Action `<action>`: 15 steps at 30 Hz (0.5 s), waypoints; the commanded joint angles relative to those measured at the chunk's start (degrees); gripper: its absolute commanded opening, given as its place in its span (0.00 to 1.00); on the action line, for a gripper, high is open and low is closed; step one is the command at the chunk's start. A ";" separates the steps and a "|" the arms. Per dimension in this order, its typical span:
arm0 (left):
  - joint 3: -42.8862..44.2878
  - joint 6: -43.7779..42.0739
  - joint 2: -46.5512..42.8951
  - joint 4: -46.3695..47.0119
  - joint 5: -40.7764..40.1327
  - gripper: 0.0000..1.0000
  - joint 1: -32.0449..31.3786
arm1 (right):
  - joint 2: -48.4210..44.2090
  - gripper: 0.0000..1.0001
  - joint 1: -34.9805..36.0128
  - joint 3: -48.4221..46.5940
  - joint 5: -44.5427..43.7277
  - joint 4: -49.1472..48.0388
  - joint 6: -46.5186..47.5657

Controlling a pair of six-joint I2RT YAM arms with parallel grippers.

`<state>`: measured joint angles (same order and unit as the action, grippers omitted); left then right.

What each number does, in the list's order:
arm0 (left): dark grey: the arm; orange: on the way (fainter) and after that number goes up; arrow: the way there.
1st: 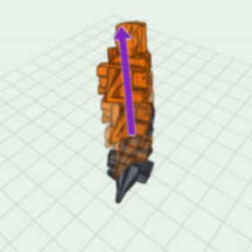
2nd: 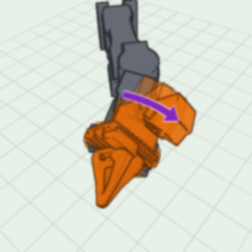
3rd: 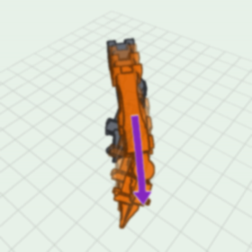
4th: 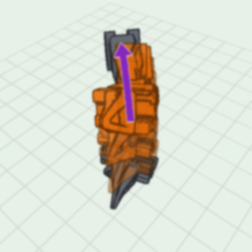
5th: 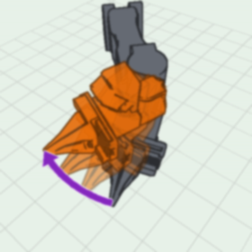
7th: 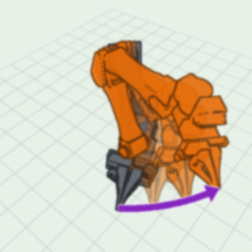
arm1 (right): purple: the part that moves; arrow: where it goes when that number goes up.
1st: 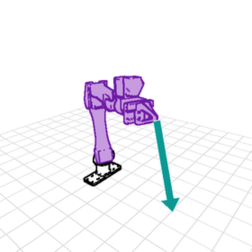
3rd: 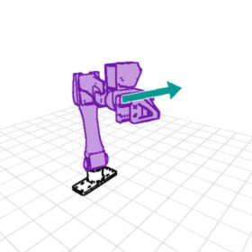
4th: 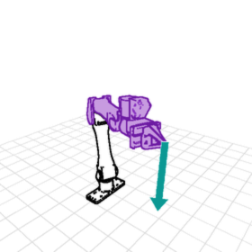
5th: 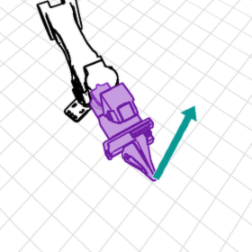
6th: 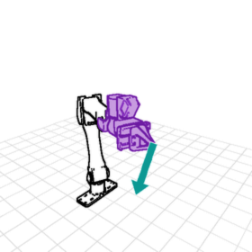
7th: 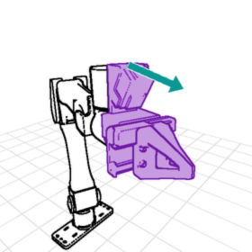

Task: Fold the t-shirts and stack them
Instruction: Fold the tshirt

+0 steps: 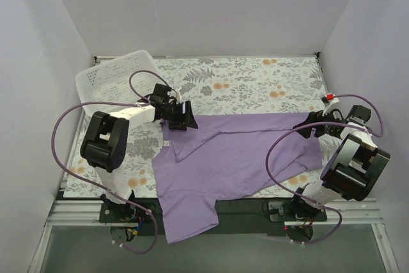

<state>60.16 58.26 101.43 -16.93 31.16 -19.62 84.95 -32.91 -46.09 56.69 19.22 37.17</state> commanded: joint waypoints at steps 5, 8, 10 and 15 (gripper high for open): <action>4.00 -1.39 2.81 -1.00 2.16 0.60 -2.96 | -0.13 0.82 0.03 -1.29 2.55 2.92 1.33; 3.82 -1.48 3.77 -1.44 1.89 0.56 -3.93 | 0.04 0.82 0.03 -1.29 2.38 2.93 1.42; 3.82 -1.48 4.04 -1.53 1.54 0.55 -4.29 | 0.22 0.82 0.03 -1.29 2.38 3.01 1.50; 4.17 -1.57 4.74 -2.05 0.22 0.51 -5.52 | 0.13 0.83 -0.05 -1.20 2.29 3.01 1.59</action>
<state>62.26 57.63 106.02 -18.06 31.99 -24.62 84.84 -32.91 -46.06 57.23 21.15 37.76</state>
